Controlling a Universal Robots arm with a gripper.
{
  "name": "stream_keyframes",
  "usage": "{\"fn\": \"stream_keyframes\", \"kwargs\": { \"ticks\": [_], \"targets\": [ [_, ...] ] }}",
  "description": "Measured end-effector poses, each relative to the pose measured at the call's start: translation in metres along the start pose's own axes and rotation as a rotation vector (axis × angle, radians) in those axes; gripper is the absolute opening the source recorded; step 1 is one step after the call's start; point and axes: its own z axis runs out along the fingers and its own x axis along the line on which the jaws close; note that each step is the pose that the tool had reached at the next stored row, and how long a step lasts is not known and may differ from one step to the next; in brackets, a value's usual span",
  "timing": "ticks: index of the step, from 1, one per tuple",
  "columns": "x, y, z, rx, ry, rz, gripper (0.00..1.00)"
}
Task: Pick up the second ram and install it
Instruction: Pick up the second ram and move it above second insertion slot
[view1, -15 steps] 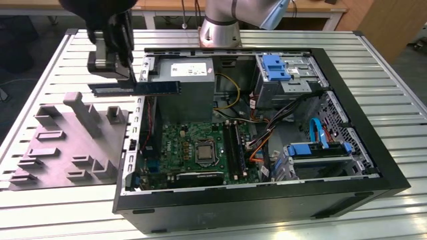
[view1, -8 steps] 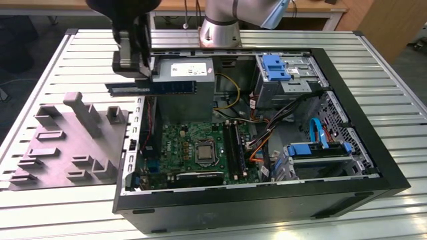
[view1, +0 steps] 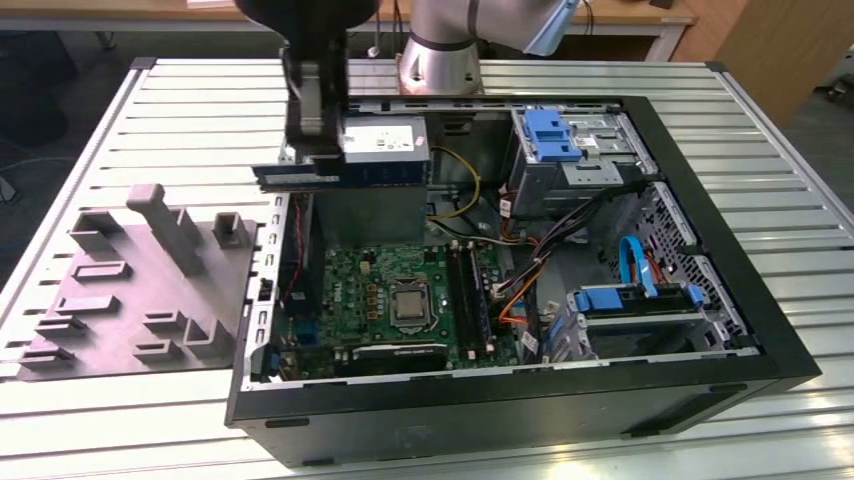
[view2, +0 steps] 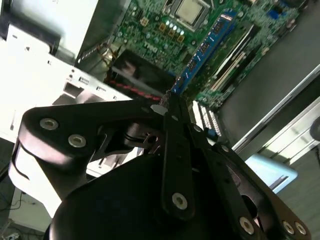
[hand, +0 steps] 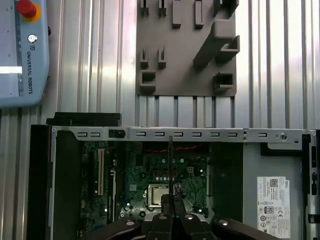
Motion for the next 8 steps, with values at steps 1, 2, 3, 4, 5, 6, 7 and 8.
{"fn": "stream_keyframes", "kwargs": {
  "ticks": [1, 2, 3, 4, 5, 6, 7, 8],
  "targets": [
    [0.0, -0.0041, -0.0001, 0.0, -0.0001, 0.0, 0.11],
    [0.0, -0.008, -0.0003, 0.0, -0.0001, 0.0, 0.11],
    [0.0, -0.0119, -0.0004, 0.0001, -0.0001, 0.0, 0.11],
    [0.0, -0.0157, -0.0006, 0.0, 0.0, 0.0, 0.11],
    [0.0, -0.0198, -0.0007, 0.0, 0.0, 0.0, 0.11],
    [0.0, -0.0232, -0.0009, 0.0, 0.0, 0.0, 0.11],
    [0.0, -0.0261, -0.0009, 0.0, 0.0, 0.0, 0.11],
    [0.0, -0.0283, -0.0009, 0.0, -0.0001, 0.0, 0.11]
  ]
}}
